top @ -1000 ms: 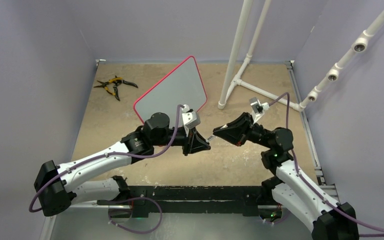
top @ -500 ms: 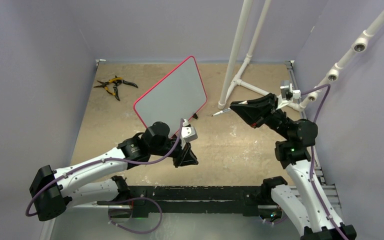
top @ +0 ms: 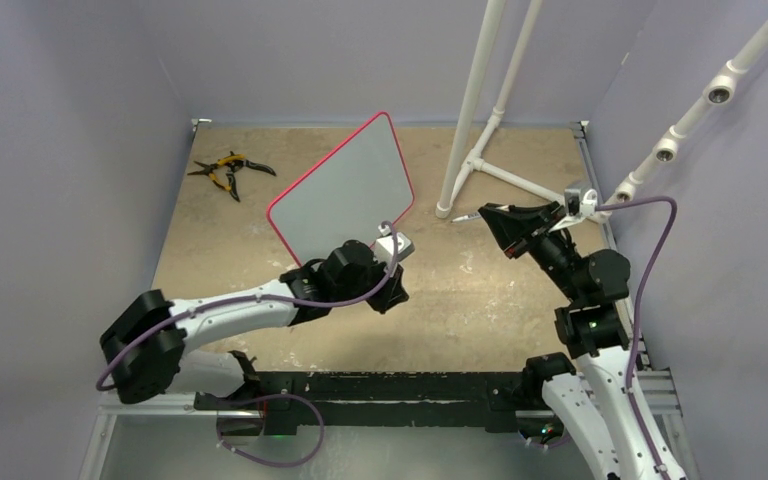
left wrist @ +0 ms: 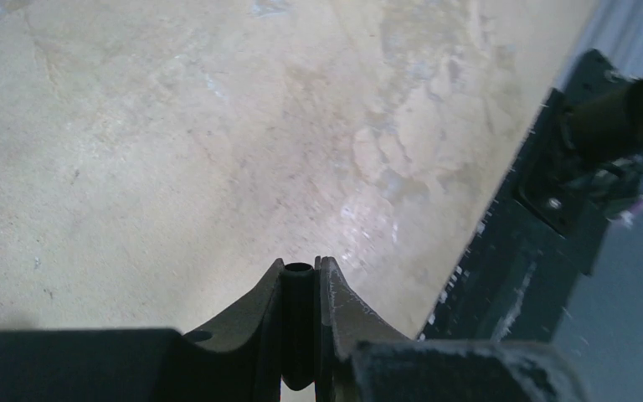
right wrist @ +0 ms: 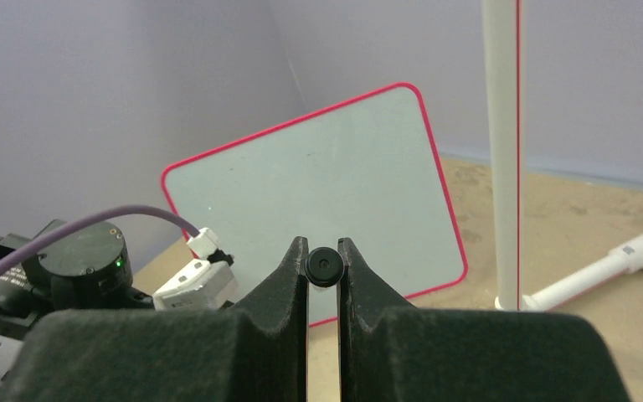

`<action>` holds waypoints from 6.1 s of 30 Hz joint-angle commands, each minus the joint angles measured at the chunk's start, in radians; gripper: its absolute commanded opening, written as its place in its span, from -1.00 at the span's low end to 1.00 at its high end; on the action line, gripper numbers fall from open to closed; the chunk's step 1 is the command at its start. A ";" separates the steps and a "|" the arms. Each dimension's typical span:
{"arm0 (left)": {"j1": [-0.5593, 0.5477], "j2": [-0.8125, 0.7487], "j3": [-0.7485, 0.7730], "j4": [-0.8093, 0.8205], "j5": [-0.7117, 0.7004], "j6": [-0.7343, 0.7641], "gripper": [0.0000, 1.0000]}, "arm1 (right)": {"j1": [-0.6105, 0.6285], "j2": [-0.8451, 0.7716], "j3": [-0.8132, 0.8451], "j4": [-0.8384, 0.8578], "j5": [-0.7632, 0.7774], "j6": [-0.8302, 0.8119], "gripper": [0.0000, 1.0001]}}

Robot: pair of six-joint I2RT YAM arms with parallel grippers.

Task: Write a sentence on the whiteboard
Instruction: Place the pen cap at the center of the board, then write a sentence on the whiteboard.

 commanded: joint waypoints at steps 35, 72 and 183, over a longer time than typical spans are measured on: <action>0.140 0.043 0.532 -0.315 -0.319 0.097 0.19 | 0.000 -0.014 -0.277 0.304 -0.099 0.007 -1.00; 0.760 -0.317 0.270 -0.228 0.092 0.160 0.16 | 0.590 0.868 0.244 0.864 0.000 0.090 -1.00; 0.814 -0.333 0.200 -0.180 0.151 0.173 -0.70 | 0.641 1.299 0.476 1.133 0.141 0.214 -1.00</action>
